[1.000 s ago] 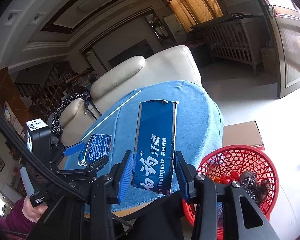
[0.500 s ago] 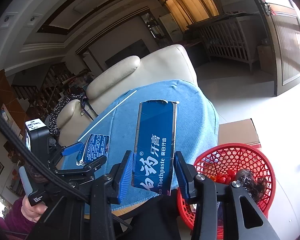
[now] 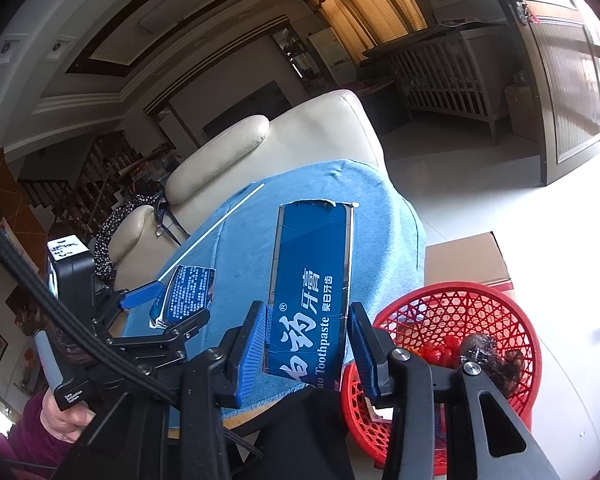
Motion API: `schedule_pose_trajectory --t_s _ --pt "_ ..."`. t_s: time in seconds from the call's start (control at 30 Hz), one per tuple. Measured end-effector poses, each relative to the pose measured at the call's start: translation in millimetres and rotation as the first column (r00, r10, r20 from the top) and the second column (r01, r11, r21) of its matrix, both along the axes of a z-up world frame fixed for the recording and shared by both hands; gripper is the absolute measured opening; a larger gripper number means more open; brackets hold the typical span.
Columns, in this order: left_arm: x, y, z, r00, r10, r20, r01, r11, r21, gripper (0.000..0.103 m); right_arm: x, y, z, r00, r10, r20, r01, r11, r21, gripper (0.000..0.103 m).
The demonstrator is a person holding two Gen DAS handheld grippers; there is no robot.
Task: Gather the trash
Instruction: 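Carry the toothpaste box and blue packet with both tools toward the red wastebasket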
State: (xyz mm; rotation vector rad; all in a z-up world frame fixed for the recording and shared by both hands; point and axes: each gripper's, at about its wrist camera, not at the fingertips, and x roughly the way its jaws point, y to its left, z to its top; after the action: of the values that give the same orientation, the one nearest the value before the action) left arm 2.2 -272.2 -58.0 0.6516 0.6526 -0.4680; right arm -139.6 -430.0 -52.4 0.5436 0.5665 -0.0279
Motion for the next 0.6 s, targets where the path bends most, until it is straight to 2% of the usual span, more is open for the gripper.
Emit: schedule_pose_trajectory --t_s 0.6 --pt "-7 -11 3 0.999 -0.047 0.013 0.047 0.999 0.021 0.079 -11 -12 -2 1.0 -0.031 0.002 0.031 0.999 0.012 0.044"
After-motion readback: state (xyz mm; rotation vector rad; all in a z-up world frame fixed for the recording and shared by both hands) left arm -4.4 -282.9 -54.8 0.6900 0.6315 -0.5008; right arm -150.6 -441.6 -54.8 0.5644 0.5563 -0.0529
